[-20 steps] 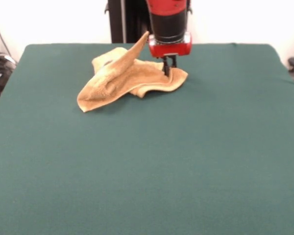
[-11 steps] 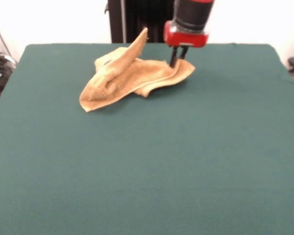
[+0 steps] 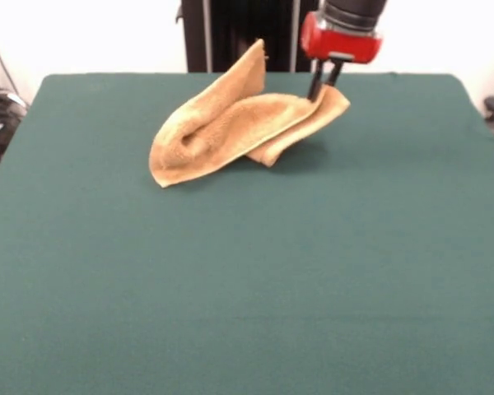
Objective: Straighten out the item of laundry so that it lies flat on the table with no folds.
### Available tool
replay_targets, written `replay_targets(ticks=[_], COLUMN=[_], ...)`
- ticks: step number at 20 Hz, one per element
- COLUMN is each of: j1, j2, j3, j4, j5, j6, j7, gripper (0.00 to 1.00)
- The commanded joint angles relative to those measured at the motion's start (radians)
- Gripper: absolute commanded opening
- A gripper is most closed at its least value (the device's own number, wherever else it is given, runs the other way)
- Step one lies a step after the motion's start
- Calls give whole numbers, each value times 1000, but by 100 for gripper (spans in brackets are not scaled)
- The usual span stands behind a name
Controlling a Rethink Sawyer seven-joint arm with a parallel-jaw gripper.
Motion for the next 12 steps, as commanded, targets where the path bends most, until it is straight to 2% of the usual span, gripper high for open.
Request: replay_targets(ticks=[1,2,4,7,9,12], j1=[-346,-435,-502,-467,-401,-272], j2=[10,37,59,19,-11,-31], j3=[431,541,624,588,512,344], j4=[105,125,130,138,124,56], j5=[48,32,21,17,34,51], j6=[-122,-150,-131,-100,-65,29], j7=[231,221,200,224,238,226], gripper=[0,0,0,0,0,0])
